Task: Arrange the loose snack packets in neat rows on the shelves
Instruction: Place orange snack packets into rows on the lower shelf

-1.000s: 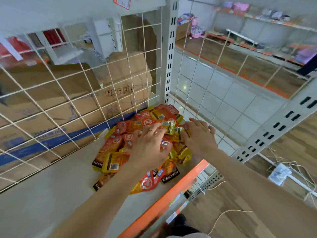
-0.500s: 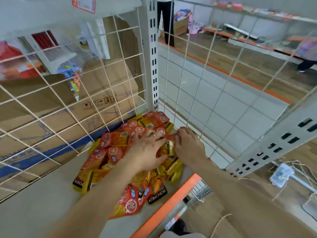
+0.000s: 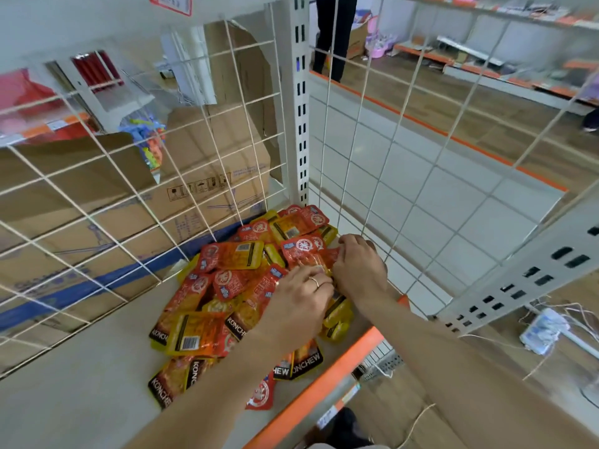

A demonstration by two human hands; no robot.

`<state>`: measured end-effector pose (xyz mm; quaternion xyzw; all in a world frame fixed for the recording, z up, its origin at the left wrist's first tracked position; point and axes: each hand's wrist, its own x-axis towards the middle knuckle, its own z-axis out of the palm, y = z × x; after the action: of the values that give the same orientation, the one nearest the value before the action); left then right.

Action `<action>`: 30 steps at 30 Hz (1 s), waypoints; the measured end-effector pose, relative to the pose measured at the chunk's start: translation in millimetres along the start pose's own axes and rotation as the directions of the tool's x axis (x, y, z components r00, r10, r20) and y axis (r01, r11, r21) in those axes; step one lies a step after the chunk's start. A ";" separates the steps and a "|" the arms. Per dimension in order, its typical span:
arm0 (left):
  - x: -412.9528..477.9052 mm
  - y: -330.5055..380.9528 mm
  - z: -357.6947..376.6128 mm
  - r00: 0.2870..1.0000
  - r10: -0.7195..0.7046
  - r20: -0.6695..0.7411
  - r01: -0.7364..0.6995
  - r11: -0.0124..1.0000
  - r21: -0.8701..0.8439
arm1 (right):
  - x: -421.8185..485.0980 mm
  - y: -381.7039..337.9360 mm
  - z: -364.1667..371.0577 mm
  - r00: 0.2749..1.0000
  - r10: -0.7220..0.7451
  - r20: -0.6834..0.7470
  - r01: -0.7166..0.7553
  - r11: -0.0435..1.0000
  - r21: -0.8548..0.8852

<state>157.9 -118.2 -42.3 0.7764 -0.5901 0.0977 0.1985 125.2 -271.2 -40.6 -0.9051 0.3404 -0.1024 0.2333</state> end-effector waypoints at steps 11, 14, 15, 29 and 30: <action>-21.0 -12.5 -7.3 0.987 -0.153 -0.038 0.156 0.982 0.108 | -1.6 -12.4 9.8 0.943 -0.320 0.092 0.326 0.833 -0.446; -23.2 -16.4 -9.3 0.988 -0.151 -0.031 0.153 0.984 0.088 | 5.3 -11.9 7.7 0.947 -0.293 0.130 0.321 0.868 -0.379; -24.1 -16.8 -10.0 0.989 -0.146 -0.029 0.148 0.985 0.085 | 7.3 -11.6 7.5 0.954 -0.270 0.127 0.298 0.884 -0.360; -3.5 -17.5 -32.7 0.788 -0.615 0.028 0.607 0.783 0.137 | 17.0 -28.9 -3.8 0.999 -0.052 0.006 0.051 0.988 0.143; 1.8 -19.3 -35.3 0.707 -0.702 0.086 0.677 0.707 0.207 | 17.0 -31.1 -9.9 0.999 -0.034 0.010 0.031 0.977 0.210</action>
<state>179.7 -100.5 -13.4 0.9592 -0.2603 0.0013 0.1103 152.2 -265.5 -16.2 -0.8815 0.3113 -0.1355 0.3282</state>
